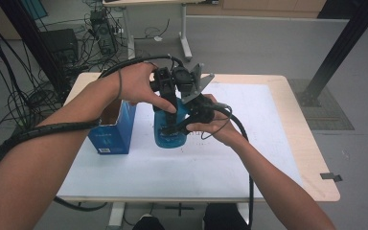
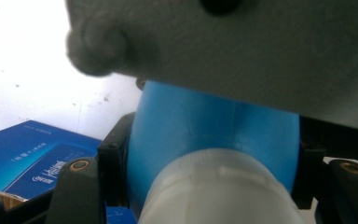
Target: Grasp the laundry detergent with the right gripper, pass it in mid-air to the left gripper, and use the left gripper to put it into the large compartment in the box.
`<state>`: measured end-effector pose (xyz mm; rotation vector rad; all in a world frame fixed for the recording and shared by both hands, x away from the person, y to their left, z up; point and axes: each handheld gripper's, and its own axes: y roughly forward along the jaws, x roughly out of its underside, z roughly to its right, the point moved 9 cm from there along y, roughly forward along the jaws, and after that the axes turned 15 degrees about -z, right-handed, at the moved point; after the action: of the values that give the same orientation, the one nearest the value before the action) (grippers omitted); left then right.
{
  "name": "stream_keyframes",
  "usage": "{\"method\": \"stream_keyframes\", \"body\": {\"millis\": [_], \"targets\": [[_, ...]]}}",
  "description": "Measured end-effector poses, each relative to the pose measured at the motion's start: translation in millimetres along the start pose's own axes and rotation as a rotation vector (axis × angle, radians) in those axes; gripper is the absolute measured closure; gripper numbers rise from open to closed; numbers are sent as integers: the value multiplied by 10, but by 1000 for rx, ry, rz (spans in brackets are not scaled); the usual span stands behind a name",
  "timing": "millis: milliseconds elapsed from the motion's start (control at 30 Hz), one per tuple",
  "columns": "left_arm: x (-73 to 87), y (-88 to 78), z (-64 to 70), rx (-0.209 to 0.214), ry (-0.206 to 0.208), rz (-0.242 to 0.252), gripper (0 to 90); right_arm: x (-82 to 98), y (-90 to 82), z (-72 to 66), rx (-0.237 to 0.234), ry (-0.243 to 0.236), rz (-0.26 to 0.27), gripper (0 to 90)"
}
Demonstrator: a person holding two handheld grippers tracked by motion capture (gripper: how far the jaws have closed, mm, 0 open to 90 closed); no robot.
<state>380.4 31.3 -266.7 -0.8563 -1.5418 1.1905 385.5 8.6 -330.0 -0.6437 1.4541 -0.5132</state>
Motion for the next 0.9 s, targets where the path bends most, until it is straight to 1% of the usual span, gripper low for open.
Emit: {"method": "stream_keyframes", "body": {"millis": [67, 133, 233, 300, 700, 900], "targets": [[1, 4, 3, 2, 3, -3, 359, 3, -3, -13, -3, 11, -6, 439], [4, 11, 7, 4, 7, -8, 362, 3, 2, -8, 1, 3, -5, 438], [11, 17, 9, 7, 12, -13, 365, 5, 10, -15, 2, 3, -11, 438], [12, 25, 12, 10, 11, -8, 366, 5, 17, -16, 1, 0, -11, 439], [1, 38, 5, -9, 20, -4, 368, 14, 27, -10, 10, 3, -15, 437], [-12, 53, 11, -9, 21, -19, 368, 31, 32, -12, 8, 13, -8, 438]]}}
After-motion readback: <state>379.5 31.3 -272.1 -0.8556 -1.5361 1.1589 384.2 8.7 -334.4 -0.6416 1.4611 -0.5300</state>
